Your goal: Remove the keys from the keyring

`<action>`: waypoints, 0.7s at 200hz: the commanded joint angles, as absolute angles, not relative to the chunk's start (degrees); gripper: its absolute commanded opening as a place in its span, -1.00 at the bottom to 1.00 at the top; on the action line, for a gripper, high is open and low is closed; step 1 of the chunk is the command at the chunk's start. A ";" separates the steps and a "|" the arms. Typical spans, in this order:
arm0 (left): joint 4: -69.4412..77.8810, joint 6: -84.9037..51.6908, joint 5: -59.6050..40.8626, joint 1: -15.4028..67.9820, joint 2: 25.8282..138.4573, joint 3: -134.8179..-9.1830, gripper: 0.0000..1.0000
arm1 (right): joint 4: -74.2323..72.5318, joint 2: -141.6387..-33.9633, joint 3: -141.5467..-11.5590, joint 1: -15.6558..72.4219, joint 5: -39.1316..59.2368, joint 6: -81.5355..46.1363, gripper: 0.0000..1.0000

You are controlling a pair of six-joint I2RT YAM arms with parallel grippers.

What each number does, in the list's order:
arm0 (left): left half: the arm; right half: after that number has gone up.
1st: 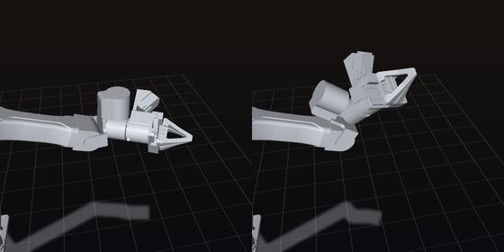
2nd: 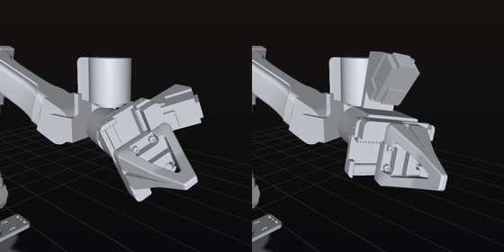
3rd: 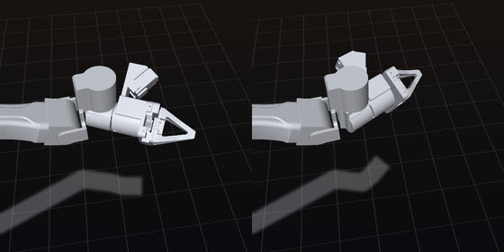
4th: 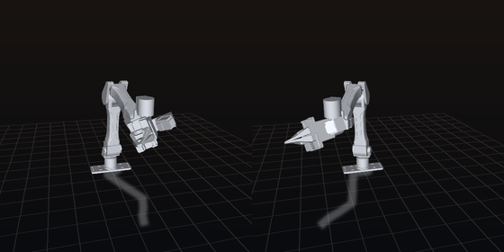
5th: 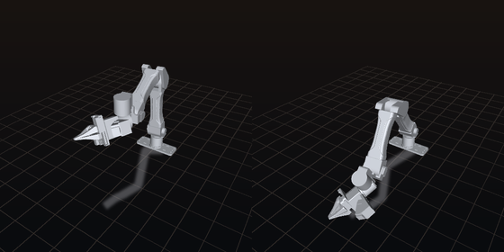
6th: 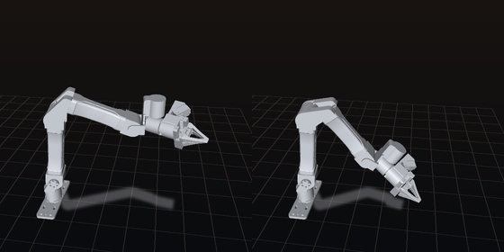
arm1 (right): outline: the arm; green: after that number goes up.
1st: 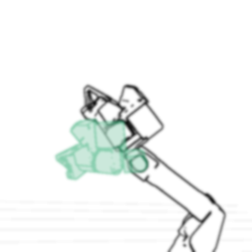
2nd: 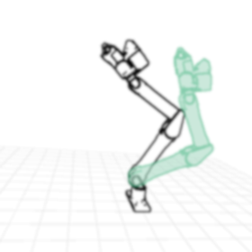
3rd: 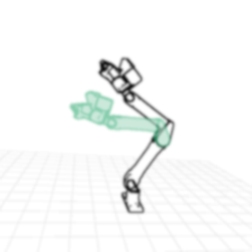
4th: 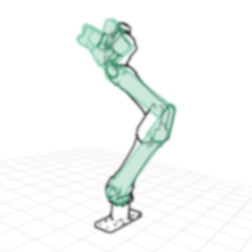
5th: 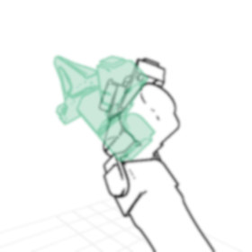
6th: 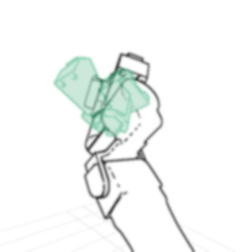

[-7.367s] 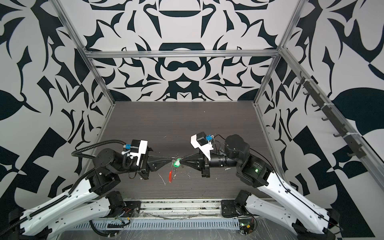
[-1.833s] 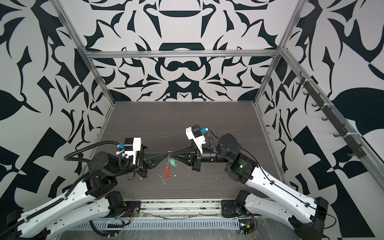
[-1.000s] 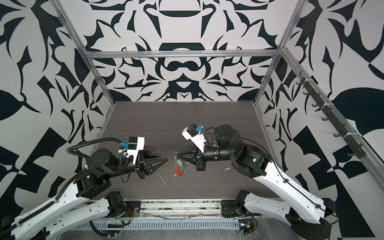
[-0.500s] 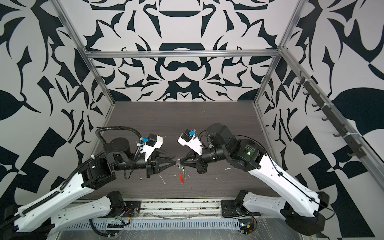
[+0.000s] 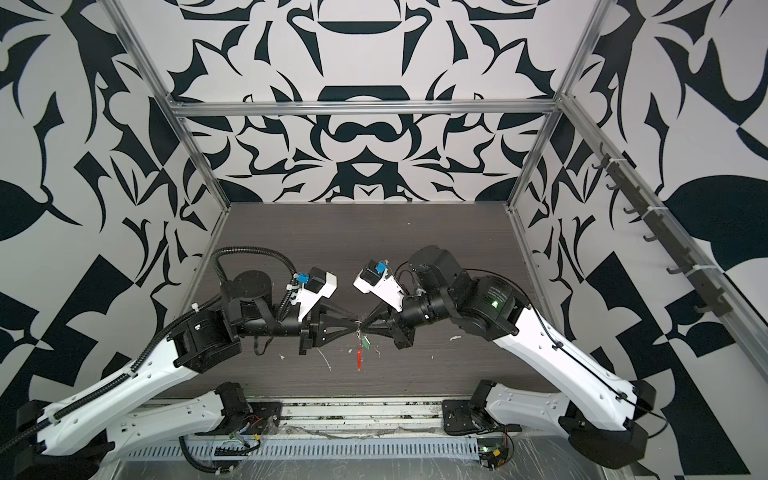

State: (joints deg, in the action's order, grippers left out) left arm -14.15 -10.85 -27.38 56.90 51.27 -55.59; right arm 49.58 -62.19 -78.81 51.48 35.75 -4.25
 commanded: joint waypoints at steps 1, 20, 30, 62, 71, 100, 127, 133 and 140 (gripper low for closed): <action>-13.98 -10.77 -29.33 56.84 51.42 -57.17 -0.60 | 48.28 -62.03 -81.39 51.69 36.13 -3.34 -1.00; -13.72 -10.90 -29.36 56.85 51.33 -56.88 -0.69 | 48.20 -62.14 -81.61 51.72 35.66 -3.34 -1.00; -13.50 -10.87 -29.18 56.85 51.11 -56.70 -0.73 | 48.25 -62.29 -81.72 51.74 35.42 -3.47 -1.00; -12.58 -10.89 -28.57 56.84 50.18 -56.08 -0.72 | 48.86 -62.91 -82.26 51.68 34.68 -3.41 -1.00; -12.35 -10.90 -28.60 56.80 50.03 -55.99 -0.76 | 48.95 -63.02 -82.27 51.73 34.63 -3.39 -1.00; -11.80 -10.89 -28.56 56.79 50.10 -55.81 -1.00 | 48.32 -63.19 -82.26 51.71 34.50 -3.77 -1.00; -10.32 -10.68 -28.29 56.79 49.49 -55.09 -1.00 | 47.29 -62.71 -82.00 51.75 34.07 -4.35 -1.00; -9.69 -10.57 -27.85 56.86 49.17 -54.74 -1.00 | 46.92 -62.55 -81.85 51.75 33.81 -4.48 -1.00; -8.58 -10.58 -27.66 56.86 48.61 -54.06 -1.00 | 46.29 -62.21 -81.59 51.73 33.50 -4.72 -1.00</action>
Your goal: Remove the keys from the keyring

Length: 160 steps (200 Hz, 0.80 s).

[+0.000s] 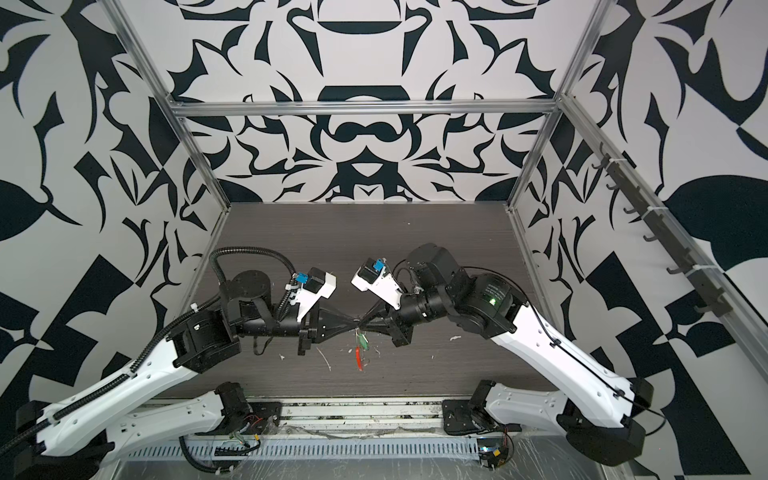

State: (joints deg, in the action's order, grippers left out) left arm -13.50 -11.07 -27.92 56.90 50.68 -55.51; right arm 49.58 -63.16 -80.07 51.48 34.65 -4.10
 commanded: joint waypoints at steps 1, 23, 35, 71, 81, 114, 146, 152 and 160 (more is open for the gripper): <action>-8.42 -10.60 -27.58 56.86 48.56 -53.97 -1.00 | 46.21 -62.18 -81.53 51.70 33.45 -4.78 -1.00; -6.16 -9.83 -26.75 56.80 47.18 -52.54 -1.00 | 43.04 -60.28 -79.80 51.73 31.46 -6.00 -0.90; -4.85 -9.53 -26.47 56.82 46.45 -51.81 -1.00 | 39.81 -58.15 -77.72 51.73 30.24 -6.77 -0.63; -0.39 -9.32 -26.03 56.86 44.58 -49.92 -1.00 | 25.46 -49.19 -68.28 51.68 26.47 -10.46 -0.26; 0.41 -9.30 -25.93 56.82 44.18 -49.59 -1.00 | 21.91 -47.29 -65.65 51.73 26.12 -11.17 -0.24; 4.62 -9.96 -26.28 56.86 43.03 -48.23 -1.00 | 11.84 -43.86 -59.17 51.73 27.59 -13.94 -0.15; 9.94 -11.57 -25.94 56.84 42.54 -46.57 -1.00 | 3.73 -44.63 -56.00 51.68 30.26 -16.48 -0.14; 10.89 -11.85 -25.85 56.81 42.45 -46.22 -1.00 | 2.05 -44.65 -55.30 51.76 30.40 -17.01 -0.14; 12.15 -12.17 -25.58 56.86 42.30 -45.71 -1.00 | 0.11 -44.77 -54.59 51.74 30.58 -17.68 -0.13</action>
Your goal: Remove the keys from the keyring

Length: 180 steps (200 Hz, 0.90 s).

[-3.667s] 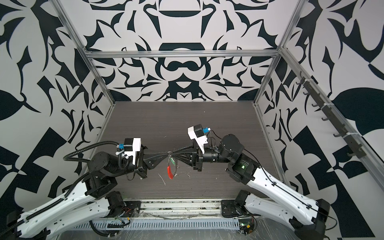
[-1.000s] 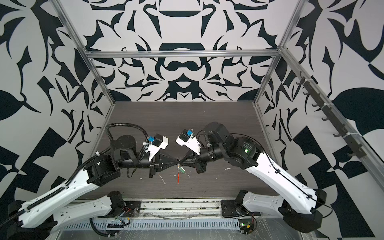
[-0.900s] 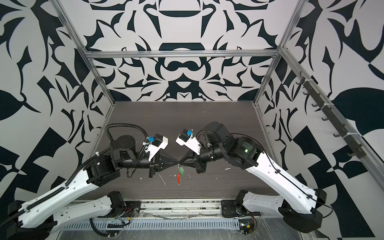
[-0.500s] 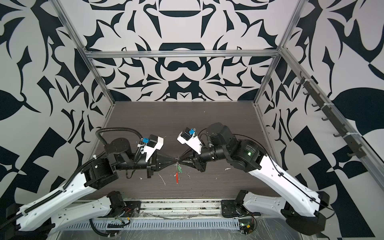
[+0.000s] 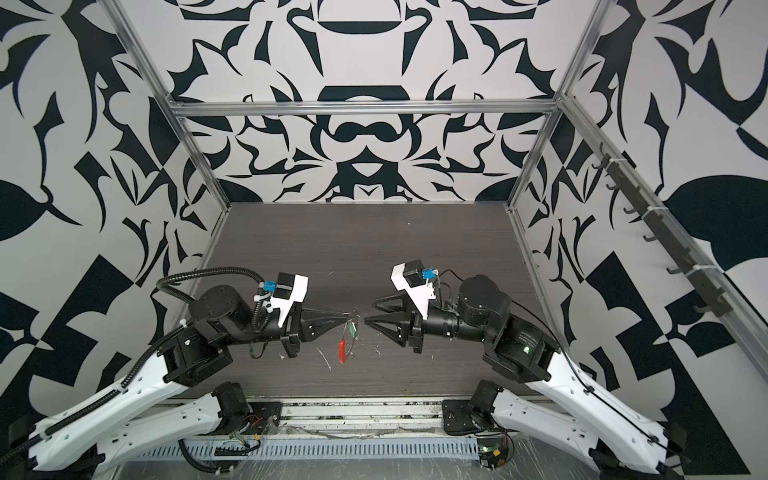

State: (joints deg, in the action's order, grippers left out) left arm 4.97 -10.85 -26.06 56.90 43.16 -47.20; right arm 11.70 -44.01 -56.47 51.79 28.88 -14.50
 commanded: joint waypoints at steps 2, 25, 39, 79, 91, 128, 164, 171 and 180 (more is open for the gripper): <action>12.38 -12.27 -25.51 56.86 42.28 -45.60 -1.00 | -0.30 -44.81 -54.54 51.73 30.58 -17.84 -0.14; 15.27 -12.99 -24.52 56.86 41.82 -44.16 -1.00 | -5.34 -45.21 -52.82 51.75 31.38 -19.63 -0.15; 16.06 -13.13 -23.98 56.83 41.41 -43.78 -1.00 | -6.72 -45.81 -52.34 51.73 32.36 -20.20 -0.16; 18.17 -13.34 -21.61 56.84 39.74 -42.54 -1.00 | -8.09 -46.44 -50.83 51.89 34.78 -21.12 -0.14; 18.86 -13.44 -20.99 56.83 39.37 -42.12 -1.00 | -8.72 -46.35 -50.11 51.98 34.88 -21.50 -0.14; 20.17 -13.90 -19.69 56.85 39.69 -41.79 -1.00 | -10.07 -47.59 -49.67 52.38 36.39 -22.43 -0.12; 20.85 -14.13 -18.36 56.81 39.23 -41.40 -1.00 | -9.32 -47.33 -49.90 53.82 35.09 -21.25 0.08; 20.79 -14.07 -18.24 56.84 39.33 -41.41 -1.00 | -8.96 -47.21 -50.05 54.10 34.53 -20.88 0.09; 20.74 -14.08 -18.19 56.81 39.40 -41.40 -1.00 | -8.33 -47.20 -50.31 54.56 33.83 -20.36 0.10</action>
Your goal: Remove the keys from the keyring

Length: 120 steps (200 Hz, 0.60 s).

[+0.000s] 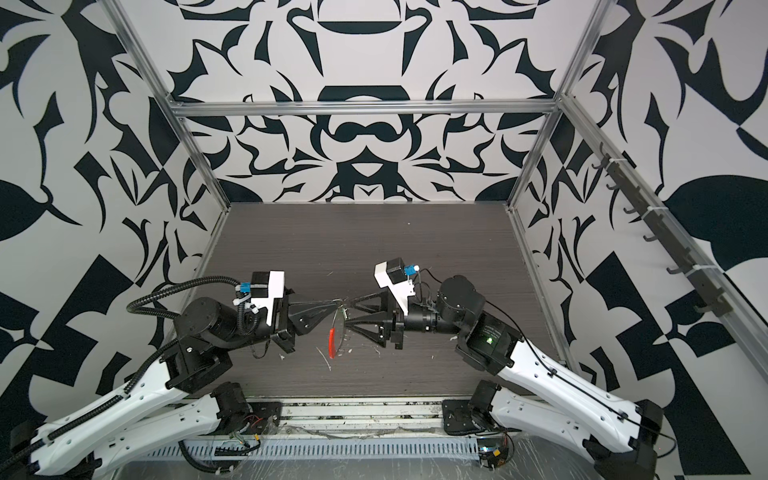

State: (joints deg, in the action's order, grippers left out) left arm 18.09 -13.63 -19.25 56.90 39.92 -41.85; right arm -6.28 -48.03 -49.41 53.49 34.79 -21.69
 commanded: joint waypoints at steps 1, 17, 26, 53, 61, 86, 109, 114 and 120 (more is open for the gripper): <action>20.74 -14.07 -18.19 56.79 39.39 -41.40 -1.00 | -8.33 -47.20 -50.33 54.61 33.74 -20.33 0.10; 20.83 -14.17 -17.91 56.85 39.62 -41.40 -1.00 | -7.10 -47.36 -50.62 55.65 32.42 -19.32 0.14; 20.99 -14.15 -17.84 56.84 39.64 -41.33 -1.00 | -6.76 -47.55 -50.71 56.39 31.64 -18.84 0.15; 21.18 -14.15 -17.49 56.84 39.56 -41.29 -1.00 | -5.08 -47.81 -51.28 57.98 29.18 -17.10 0.18; 21.17 -14.15 -17.58 56.82 39.62 -41.31 -1.00 | -4.29 -47.94 -51.64 58.26 28.33 -16.64 0.18; 21.16 -14.31 -17.69 56.86 39.65 -41.31 -1.00 | -2.71 -48.56 -52.55 58.77 26.54 -15.69 0.06; 21.20 -14.37 -17.89 56.83 39.66 -41.26 -1.00 | -1.84 -49.25 -53.38 58.91 25.35 -15.31 -0.13; 21.18 -14.35 -17.93 56.80 39.80 -41.26 -1.00 | -1.70 -49.41 -53.58 58.97 25.08 -15.33 -0.19; 21.19 -14.44 -18.02 56.79 39.80 -41.22 -1.00 | -1.49 -49.73 -53.82 58.97 25.05 -15.21 -0.26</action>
